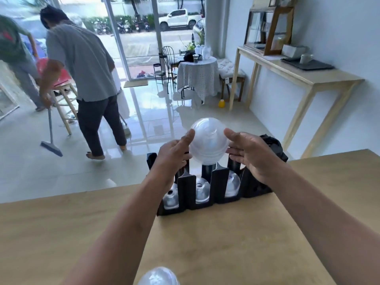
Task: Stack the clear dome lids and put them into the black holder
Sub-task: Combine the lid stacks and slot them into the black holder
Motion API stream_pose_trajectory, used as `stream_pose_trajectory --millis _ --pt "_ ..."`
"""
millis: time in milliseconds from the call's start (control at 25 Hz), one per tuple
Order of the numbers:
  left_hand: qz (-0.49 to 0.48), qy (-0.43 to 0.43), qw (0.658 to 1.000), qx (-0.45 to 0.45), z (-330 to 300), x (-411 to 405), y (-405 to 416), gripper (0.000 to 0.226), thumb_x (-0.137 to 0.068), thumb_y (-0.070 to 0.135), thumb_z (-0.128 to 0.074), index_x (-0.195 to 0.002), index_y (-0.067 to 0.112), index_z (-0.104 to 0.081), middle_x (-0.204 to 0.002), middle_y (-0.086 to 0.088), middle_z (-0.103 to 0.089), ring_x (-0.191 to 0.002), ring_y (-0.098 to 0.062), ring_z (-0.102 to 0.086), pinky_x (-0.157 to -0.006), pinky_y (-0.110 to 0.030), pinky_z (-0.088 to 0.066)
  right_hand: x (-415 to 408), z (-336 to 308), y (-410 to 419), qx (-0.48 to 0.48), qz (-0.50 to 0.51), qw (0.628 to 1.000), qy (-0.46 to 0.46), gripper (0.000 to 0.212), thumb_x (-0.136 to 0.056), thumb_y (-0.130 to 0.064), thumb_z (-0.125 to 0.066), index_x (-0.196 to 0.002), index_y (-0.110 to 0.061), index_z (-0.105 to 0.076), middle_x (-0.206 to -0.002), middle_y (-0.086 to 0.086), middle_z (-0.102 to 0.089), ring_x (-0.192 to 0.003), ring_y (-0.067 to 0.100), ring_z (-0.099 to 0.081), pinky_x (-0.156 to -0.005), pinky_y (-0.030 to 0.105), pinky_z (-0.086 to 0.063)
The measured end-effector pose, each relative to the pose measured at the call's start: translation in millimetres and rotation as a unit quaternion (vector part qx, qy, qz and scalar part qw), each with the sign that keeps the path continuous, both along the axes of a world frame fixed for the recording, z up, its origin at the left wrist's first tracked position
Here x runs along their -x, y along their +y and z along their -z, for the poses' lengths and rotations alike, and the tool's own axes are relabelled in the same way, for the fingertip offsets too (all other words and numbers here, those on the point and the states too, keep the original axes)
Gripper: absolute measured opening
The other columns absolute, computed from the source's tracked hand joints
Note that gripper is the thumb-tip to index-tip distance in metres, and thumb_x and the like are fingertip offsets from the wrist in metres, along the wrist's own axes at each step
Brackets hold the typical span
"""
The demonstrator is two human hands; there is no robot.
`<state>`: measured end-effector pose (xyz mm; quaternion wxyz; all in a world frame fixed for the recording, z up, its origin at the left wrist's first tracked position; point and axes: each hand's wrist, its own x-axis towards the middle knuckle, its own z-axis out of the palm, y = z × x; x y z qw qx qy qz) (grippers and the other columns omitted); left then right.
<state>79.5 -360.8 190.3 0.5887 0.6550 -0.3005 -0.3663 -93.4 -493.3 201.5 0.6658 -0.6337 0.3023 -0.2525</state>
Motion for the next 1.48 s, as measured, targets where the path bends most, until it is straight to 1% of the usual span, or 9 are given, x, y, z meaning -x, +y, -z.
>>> stream_pose_trajectory --millis 200,320,560,720,840,1080,1240,1360,1480 --pt "-0.007 -0.016 0.998 -0.061 26.2 -9.4 -12.6 0.065 -0.078 0.081 -0.058 -0.109 0.026 -0.072 -0.115 0.005 -0.076 -0.108 -0.017 -0.071 -0.101 -0.045 -0.046 -17.7 38.6 -27.3 -0.012 -0.068 0.997 0.039 0.07 -0.072 -0.075 -0.068 -0.114 -0.02 -0.071 -0.116 -0.008 -0.076 -0.116 0.016 -0.067 -0.114 0.052 -0.037" --pt "0.0 0.0 0.997 -0.077 32.2 -15.8 -14.6 0.058 -0.082 0.077 -0.058 -0.109 0.027 -0.072 -0.108 0.011 -0.078 -0.103 -0.01 -0.073 -0.102 -0.044 -0.045 -24.8 52.2 -34.5 -0.028 -0.075 0.996 0.029 0.065 -0.071 -0.073 -0.071 -0.109 -0.02 -0.071 -0.115 -0.009 -0.076 -0.112 0.011 -0.069 -0.113 0.051 -0.037" --pt "0.002 0.025 0.998 -0.063 45.6 -20.1 -12.8 0.06 -0.084 0.066 -0.065 -0.118 0.017 -0.07 -0.11 -0.003 -0.078 -0.108 -0.024 -0.072 -0.111 -0.057 -0.042 -22.9 64.8 -47.8 -0.046 -0.078 0.996 0.009 0.053 -0.07 -0.069 -0.077 -0.101 -0.026 -0.074 -0.115 -0.005 -0.077 -0.111 0.013 -0.07 -0.108 0.048 -0.042" --pt "0.009 0.039 0.997 -0.063 51.3 -23.6 -2.8 0.066 -0.081 0.067 -0.069 -0.122 0.015 -0.069 -0.115 -0.002 -0.077 -0.112 -0.02 -0.071 -0.111 -0.051 -0.042 -23.0 68.6 -43.1 -0.037 -0.072 0.997 -0.006 0.045 -0.077 -0.062 -0.076 -0.104 -0.026 -0.075 -0.116 -0.005 -0.077 -0.114 0.014 -0.068 -0.106 0.045 -0.044" --pt "0.003 0.052 0.995 -0.08 51.4 -22.8 -2.3 0.062 -0.08 0.069 -0.068 -0.117 0.02 -0.073 -0.11 -0.002 -0.078 -0.113 -0.019 -0.07 -0.105 -0.041 -0.045 -21.8 65.2 -41.7 -0.036 -0.069 0.997 0.002 0.047 -0.079 -0.057 -0.074 -0.107 -0.019 -0.074 -0.114 -0.002 -0.078 -0.112 0.016 -0.071 -0.111 0.049 -0.042" --pt "-0.026 0.065 0.99 -0.126 57.4 -26.7 -6.2 0.074 -0.078 0.074 -0.064 -0.121 0.014 -0.067 -0.119 -0.008 -0.073 -0.111 -0.02 -0.066 -0.087 -0.037 -0.048 -25.7 73.1 -39.6 -0.065 -0.096 0.992 0.05 0.043 -0.089 -0.049 -0.069 -0.106 -0.01 -0.076 -0.107 0.005 -0.079 -0.106 0.023 -0.072 -0.115 0.055 -0.038" --pt "-0.026 0.082 0.98 -0.181 70.5 -28.6 -18.8 0.07 -0.086 0.069 -0.058 -0.12 0.008 -0.067 -0.122 -0.007 -0.064 -0.113 -0.019 -0.054 -0.11 -0.051 -0.039 -35.8 88.0 -42.4 -0.117 -0.084 0.987 0.078 0.04 -0.095 -0.047 -0.064 -0.101 -0.011 -0.081 -0.095 0.001 -0.079 -0.105 0.023 -0.068 -0.116 0.058 -0.035" --pt "-0.053 0.124 0.974 -0.184 83.3 -25.0 -27.4 0.066 -0.087 0.061 -0.062 -0.122 0.006 -0.065 -0.126 -0.011 -0.063 -0.123 -0.028 -0.054 -0.114 -0.055 -0.037 -40.0 103.6 -43.2 -0.158 -0.064 0.981 0.092 0.036 -0.096 -0.045 -0.063 -0.106 -0.014 -0.079 -0.098 -0.002 -0.077 -0.122 0.027 -0.062 -0.119 0.056 -0.032" --pt "-0.077 0.192 0.961 -0.183 95.9 -24.1 -29.5 0.049 -0.088 0.05 -0.067 -0.109 0.006 -0.069 -0.097 -0.01 -0.071 -0.099 -0.029 -0.066 -0.091 -0.043 -0.054 -41.9 114.6 -46.1 -0.203 -0.05 0.972 0.103 0.042 -0.096 -0.046 -0.062 -0.11 -0.009 -0.074 -0.097 0.005 -0.076 -0.095 0.024 -0.072 -0.099 0.044 -0.052"
